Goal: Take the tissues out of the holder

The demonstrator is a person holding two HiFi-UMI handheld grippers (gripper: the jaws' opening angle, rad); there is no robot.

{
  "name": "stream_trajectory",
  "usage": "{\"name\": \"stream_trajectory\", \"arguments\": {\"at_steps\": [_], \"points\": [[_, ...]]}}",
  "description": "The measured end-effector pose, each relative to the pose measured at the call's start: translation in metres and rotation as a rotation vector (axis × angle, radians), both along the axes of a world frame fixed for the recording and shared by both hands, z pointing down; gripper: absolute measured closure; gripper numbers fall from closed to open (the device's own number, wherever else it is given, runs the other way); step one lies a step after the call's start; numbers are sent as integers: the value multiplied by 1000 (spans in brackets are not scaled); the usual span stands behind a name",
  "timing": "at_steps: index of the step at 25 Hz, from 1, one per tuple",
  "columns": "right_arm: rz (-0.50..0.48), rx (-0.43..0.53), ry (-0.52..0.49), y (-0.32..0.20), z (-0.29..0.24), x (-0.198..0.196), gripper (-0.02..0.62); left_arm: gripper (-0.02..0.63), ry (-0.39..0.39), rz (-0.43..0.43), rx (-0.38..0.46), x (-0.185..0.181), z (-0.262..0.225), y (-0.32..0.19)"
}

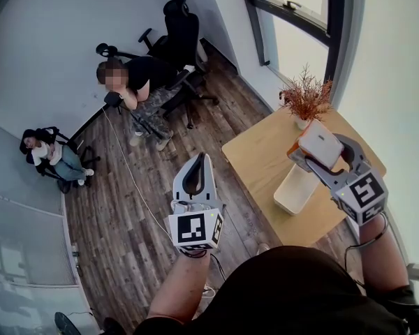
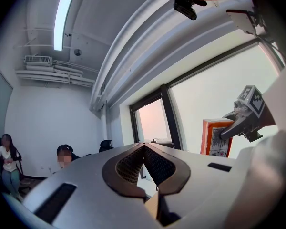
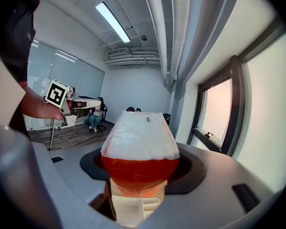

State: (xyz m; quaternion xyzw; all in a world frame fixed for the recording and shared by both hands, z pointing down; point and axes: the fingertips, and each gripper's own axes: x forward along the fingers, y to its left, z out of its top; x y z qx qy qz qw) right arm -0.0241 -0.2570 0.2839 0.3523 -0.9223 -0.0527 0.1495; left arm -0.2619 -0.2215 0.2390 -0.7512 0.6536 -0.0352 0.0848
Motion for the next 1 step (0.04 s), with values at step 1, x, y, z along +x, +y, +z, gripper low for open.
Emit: {"name": "stream_trajectory", "arguments": {"at_steps": [1], "points": [[-1, 2, -2, 1, -1, -1, 302, 601, 0, -2, 2, -1, -1, 0]]}}
